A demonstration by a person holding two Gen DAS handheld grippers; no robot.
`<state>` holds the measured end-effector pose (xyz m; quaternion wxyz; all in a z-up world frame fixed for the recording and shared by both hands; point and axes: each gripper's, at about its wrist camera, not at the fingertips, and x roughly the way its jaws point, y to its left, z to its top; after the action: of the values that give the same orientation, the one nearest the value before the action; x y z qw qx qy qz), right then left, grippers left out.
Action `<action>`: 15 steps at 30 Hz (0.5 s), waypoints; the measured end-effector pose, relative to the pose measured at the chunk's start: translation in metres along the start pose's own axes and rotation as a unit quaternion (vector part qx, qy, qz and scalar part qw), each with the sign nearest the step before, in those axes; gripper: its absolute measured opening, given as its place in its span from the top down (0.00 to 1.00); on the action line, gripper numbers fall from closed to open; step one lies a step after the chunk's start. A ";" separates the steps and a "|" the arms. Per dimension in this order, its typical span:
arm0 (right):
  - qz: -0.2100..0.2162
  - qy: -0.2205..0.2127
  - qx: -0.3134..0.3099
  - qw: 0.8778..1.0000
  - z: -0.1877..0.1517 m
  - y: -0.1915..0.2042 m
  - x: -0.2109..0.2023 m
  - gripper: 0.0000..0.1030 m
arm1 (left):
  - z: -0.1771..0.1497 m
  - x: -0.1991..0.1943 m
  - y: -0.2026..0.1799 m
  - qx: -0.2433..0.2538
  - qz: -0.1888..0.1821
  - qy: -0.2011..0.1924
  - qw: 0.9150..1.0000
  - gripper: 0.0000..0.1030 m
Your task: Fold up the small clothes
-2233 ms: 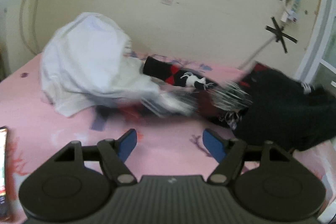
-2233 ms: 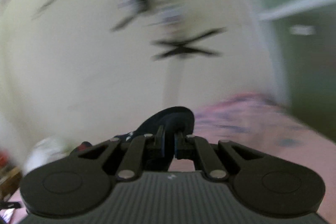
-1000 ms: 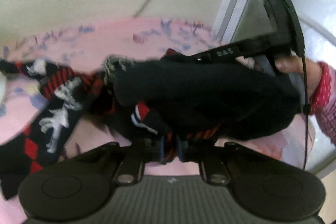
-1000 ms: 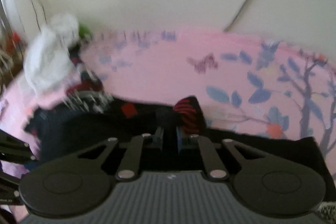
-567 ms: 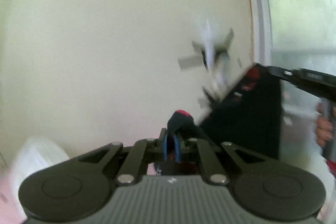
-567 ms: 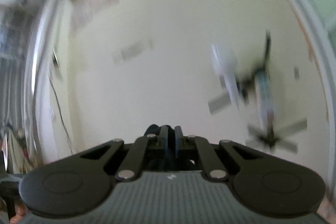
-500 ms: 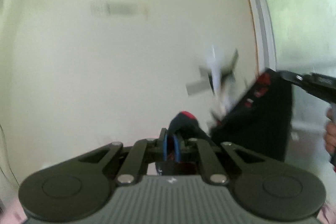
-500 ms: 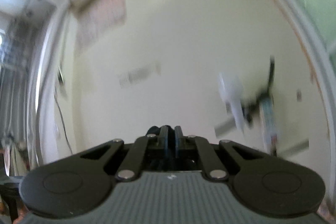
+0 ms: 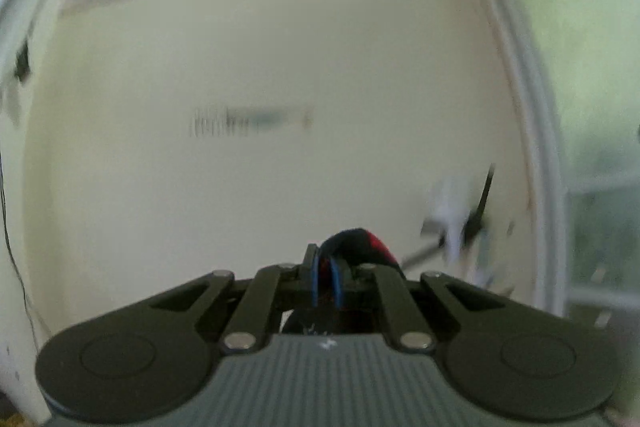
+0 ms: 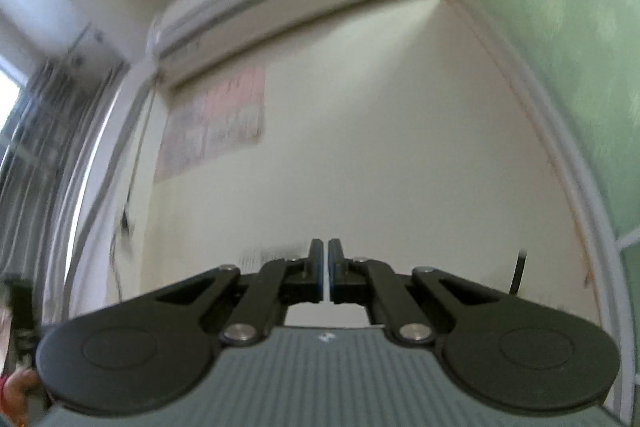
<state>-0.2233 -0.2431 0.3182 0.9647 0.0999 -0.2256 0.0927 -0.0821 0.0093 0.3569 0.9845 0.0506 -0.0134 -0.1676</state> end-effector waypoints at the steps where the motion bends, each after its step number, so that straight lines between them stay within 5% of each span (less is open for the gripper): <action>1: 0.014 0.028 0.006 1.000 -0.017 -0.008 0.004 1.00 | -0.018 0.012 0.002 0.003 0.008 0.018 1.000 0.94; 5: 0.082 0.164 0.055 0.981 -0.113 -0.045 0.008 0.95 | -0.100 0.035 0.013 0.017 0.023 0.074 0.997 0.94; 7: 0.114 0.244 0.112 0.956 -0.180 -0.059 0.002 0.42 | -0.136 0.025 0.023 0.031 0.040 0.083 0.995 0.94; 8: 0.114 0.267 0.128 0.948 -0.205 -0.060 -0.002 0.32 | -0.149 0.020 0.028 0.035 0.047 0.088 0.994 0.94; 12: 0.139 0.376 0.161 0.902 -0.309 -0.046 -0.008 0.31 | -0.177 -0.017 0.057 0.037 0.094 0.085 0.991 0.94; 15: 0.179 0.433 0.187 0.864 -0.352 -0.030 -0.004 0.31 | -0.179 -0.046 0.077 0.011 0.116 0.081 0.990 0.94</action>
<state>-0.0739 -0.1896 0.0027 0.8954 0.1864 0.2222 0.3378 -0.0920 0.1140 0.1864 0.9945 0.0725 0.0585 -0.0478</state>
